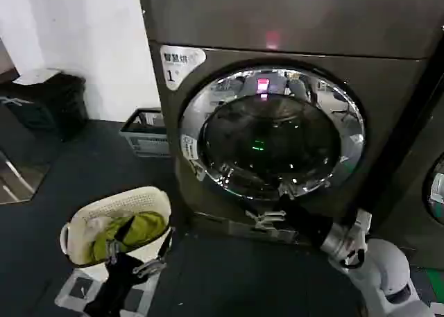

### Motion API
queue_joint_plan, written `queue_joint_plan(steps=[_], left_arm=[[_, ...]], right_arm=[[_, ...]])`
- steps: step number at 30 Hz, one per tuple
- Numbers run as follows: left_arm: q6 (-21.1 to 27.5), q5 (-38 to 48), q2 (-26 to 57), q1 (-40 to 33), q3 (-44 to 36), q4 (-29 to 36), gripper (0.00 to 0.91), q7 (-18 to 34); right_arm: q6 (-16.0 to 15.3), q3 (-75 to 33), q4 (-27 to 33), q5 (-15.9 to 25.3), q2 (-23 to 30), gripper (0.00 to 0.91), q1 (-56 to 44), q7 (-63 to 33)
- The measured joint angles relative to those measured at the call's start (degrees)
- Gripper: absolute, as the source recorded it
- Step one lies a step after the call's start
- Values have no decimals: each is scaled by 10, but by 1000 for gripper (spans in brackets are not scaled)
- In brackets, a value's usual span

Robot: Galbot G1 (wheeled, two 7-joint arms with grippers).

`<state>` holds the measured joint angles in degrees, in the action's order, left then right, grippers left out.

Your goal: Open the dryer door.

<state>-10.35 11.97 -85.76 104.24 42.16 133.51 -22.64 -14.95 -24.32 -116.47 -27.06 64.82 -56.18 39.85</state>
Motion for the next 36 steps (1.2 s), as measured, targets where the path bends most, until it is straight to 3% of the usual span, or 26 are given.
queue_joint_plan(steps=[8,15,23,27,36], left_arm=[[0,-12,0,-1,-2,-2,907,-5],[34,-42,-4,-6,-3,-8,907,-2],[38,-73,-8,-6,-5,-10,907,28],[1,-87,-8,-6,-14,-18,907,51],[27,-93,-9,-2,-25,-4,907,58]], right_arm=[[4,60,56,52,7,907,77,-24],[19,120,123,90,27,907,139,-42],[19,184,182,93,51,907,195,-65],[19,207,202,93,59,907,213,-66],[15,241,244,100,82,907,249,-69]])
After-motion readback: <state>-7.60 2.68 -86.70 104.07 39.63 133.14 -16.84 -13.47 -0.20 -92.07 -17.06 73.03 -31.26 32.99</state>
